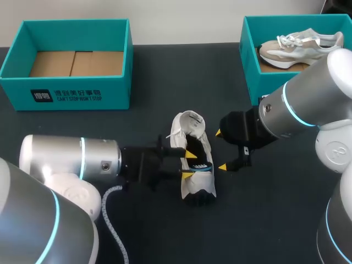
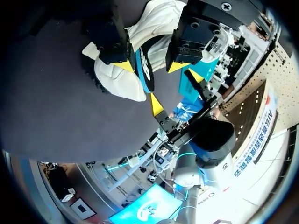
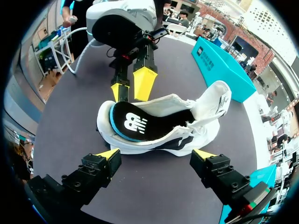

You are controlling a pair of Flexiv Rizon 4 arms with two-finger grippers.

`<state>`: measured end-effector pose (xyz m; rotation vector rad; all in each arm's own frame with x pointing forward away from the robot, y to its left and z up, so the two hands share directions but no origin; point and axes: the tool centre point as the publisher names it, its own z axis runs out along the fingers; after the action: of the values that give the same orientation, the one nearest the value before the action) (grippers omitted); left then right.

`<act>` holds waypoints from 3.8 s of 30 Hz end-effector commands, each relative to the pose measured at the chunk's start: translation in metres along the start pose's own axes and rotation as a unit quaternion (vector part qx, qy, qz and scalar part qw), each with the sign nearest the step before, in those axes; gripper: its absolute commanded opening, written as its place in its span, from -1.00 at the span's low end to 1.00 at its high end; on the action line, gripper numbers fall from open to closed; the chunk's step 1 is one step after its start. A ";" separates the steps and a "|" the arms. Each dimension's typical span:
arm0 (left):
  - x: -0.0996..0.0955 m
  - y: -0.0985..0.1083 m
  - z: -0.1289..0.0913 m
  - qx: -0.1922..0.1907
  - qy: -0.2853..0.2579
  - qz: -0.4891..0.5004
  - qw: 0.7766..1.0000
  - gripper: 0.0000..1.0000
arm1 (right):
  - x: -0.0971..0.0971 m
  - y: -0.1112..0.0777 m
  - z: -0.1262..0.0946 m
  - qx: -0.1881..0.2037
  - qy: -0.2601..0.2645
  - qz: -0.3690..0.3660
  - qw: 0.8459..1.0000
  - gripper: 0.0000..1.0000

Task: Take the shoe out of the shoebox, open the shoe tongue, remove and reinsert the insole, then place the shoe into the shoebox

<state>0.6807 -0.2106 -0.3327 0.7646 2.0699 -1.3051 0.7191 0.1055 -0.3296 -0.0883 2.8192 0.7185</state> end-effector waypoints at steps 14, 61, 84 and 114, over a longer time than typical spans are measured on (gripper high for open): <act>-0.022 -0.017 -0.028 0.037 -0.008 -0.017 0.999 0.82 | 0.002 0.000 0.000 0.000 -0.001 0.000 1.000 1.00; -0.076 -0.002 -0.037 0.034 0.372 0.150 0.915 1.00 | -0.009 -0.023 -0.111 -0.008 0.042 -0.017 0.999 1.00; -0.081 0.009 -0.019 0.026 0.529 0.237 0.815 1.00 | -0.017 -0.018 -0.138 0.004 0.039 -0.020 0.999 1.00; -0.053 -0.009 -0.013 -0.017 0.532 0.289 0.796 -1.00 | -0.017 -0.018 -0.138 0.004 0.039 -0.020 0.999 1.00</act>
<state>0.7071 -0.2111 -0.2841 2.2748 2.2347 -0.4558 0.7104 0.0231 -0.2158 -0.1768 2.8864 0.7135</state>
